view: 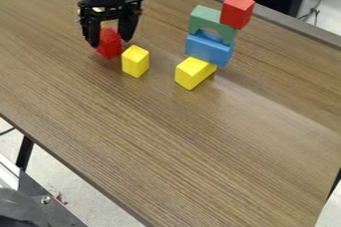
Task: Put red block from arch to left side.
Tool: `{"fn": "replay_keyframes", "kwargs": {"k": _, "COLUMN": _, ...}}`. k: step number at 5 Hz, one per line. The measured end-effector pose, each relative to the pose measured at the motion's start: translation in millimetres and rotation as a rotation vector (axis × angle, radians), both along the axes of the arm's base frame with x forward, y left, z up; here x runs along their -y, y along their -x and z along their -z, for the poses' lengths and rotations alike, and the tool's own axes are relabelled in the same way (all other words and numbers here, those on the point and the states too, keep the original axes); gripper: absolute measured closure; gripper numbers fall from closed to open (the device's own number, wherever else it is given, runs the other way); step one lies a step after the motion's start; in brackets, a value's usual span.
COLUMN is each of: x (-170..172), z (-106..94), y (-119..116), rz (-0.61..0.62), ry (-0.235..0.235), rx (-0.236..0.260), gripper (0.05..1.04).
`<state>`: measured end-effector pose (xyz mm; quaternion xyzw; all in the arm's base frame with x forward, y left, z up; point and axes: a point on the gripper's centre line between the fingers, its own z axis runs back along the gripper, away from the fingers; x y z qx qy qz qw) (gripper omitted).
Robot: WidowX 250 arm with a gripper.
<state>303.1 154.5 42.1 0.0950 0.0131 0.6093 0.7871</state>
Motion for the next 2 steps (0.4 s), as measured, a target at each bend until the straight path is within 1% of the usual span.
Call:
{"fn": "replay_keyframes", "kwargs": {"k": 1, "x": -1.8, "z": -26.2, "y": -4.4, "rz": 0.023, "ry": -0.028, "rx": 0.070, "gripper": 0.085}}
{"fn": "replay_keyframes", "kwargs": {"k": 2, "x": -2.9, "z": -67.0, "y": -1.2, "rz": 0.042, "ry": -0.076, "rx": 0.139, "gripper": 0.085}}
